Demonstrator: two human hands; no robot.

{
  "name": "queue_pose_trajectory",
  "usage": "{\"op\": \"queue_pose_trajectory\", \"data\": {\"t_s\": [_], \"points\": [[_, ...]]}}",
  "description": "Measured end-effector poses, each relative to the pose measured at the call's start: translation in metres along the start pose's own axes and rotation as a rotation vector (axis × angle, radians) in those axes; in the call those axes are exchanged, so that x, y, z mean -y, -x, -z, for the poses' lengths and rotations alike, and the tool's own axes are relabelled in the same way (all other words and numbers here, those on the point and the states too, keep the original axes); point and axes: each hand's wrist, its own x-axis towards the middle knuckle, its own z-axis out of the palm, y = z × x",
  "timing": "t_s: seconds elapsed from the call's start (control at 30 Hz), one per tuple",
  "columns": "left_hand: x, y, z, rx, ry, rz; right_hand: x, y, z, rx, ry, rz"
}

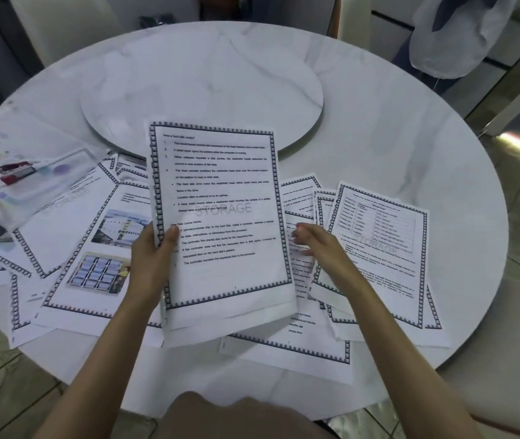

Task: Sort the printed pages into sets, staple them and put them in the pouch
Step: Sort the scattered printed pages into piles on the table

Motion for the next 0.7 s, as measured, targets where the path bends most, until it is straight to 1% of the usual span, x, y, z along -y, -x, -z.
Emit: {"op": "queue_pose_trajectory", "data": {"t_s": [0.13,0.2,0.33,0.47,0.53,0.6,0.7], "points": [[0.005,0.006,-0.005,0.094,0.073,0.039,0.008,0.002,-0.012,0.076,-0.111,-0.002],[0.007,0.01,-0.007,0.132,0.074,0.048,0.007,0.002,-0.014,0.071,-0.16,0.006],[0.011,0.014,-0.013,0.2,0.097,0.075,0.002,0.006,-0.013,-0.029,-0.147,0.019],[0.016,0.018,-0.021,0.307,0.067,0.124,-0.004,0.011,0.002,-0.103,-0.148,0.083],[0.016,0.019,-0.024,0.369,0.111,0.172,-0.008,0.012,0.017,-0.185,-0.125,0.088],[0.018,0.021,-0.025,0.411,0.144,0.175,-0.013,0.012,0.037,-0.276,-0.111,0.064],[0.023,0.023,-0.026,0.424,0.105,0.161,-0.025,0.015,0.07,-0.398,-0.126,0.04]]}}
